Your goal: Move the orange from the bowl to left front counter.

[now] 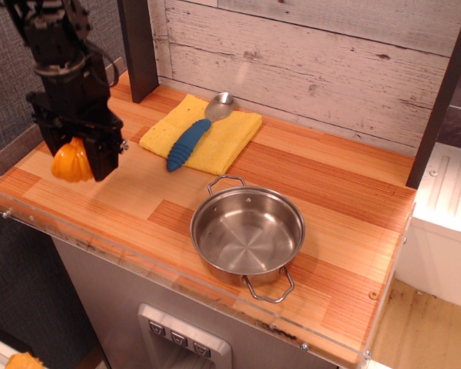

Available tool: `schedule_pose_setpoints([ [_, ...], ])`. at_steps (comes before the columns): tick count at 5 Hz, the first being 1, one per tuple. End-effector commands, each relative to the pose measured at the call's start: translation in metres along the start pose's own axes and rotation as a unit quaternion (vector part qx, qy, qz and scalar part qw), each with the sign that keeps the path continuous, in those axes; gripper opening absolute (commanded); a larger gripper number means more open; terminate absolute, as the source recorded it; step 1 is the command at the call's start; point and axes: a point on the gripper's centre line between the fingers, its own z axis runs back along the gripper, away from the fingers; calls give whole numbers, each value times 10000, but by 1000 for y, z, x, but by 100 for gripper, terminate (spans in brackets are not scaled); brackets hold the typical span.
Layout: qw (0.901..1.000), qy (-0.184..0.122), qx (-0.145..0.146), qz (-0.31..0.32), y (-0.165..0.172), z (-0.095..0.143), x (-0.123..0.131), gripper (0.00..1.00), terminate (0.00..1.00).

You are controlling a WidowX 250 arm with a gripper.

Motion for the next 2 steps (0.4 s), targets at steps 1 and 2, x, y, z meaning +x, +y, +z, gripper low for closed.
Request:
schedule_pose_setpoints([
  [1,9998,82,-129,95,17,-11,-7,0,0],
  [2,9996,169,-203,92,18,-15,-6,100,0],
])
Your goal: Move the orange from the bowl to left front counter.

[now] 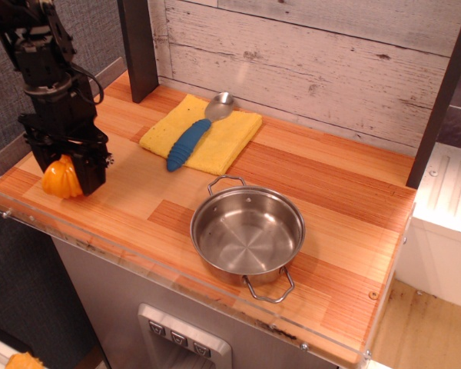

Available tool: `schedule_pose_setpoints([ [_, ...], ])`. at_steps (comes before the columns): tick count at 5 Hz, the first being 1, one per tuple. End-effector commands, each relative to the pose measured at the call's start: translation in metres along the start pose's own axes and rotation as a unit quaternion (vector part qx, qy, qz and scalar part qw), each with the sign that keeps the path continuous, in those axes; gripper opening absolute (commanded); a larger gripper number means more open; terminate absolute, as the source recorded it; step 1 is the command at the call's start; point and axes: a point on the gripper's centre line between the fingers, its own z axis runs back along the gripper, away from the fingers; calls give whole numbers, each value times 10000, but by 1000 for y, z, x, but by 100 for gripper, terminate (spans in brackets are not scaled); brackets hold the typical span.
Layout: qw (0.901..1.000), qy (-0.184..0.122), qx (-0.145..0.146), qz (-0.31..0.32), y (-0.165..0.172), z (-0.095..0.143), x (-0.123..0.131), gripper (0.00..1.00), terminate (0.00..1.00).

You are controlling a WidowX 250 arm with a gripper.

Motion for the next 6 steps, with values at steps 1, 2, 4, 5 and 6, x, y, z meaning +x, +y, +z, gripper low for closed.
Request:
schedule_pose_setpoints([
  [1,9998,-169,115,-43,0,17,-4,100,0],
  [2,9990,-376,225,-105,-6,37,-8,100,0],
  [4,9940,-1045,255,-190,-19,83,-19,100,0],
  [5,9984,-525,167,-91,-22,79,-14,100,0],
  [6,9984,-525,167,-91,-22,79,-14,100,0],
])
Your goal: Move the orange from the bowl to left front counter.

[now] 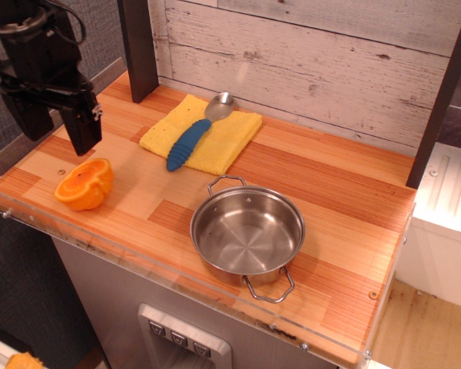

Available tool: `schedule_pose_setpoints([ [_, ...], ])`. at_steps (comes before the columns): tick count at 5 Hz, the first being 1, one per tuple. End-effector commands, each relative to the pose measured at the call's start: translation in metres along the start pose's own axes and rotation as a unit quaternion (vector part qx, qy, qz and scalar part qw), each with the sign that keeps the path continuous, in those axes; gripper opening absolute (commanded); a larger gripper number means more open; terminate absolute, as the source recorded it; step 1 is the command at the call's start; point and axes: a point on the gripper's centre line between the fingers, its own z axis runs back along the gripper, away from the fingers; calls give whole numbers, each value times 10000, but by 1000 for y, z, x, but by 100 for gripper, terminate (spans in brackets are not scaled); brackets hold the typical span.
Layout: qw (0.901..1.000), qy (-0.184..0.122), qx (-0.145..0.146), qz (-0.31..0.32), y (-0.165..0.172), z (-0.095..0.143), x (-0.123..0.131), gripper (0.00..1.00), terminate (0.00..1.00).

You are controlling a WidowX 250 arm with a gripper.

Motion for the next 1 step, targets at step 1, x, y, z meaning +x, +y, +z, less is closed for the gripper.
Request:
schedule_pose_setpoints([
  [1,9998,-150,107,-32,-3,13,-4,100,100],
])
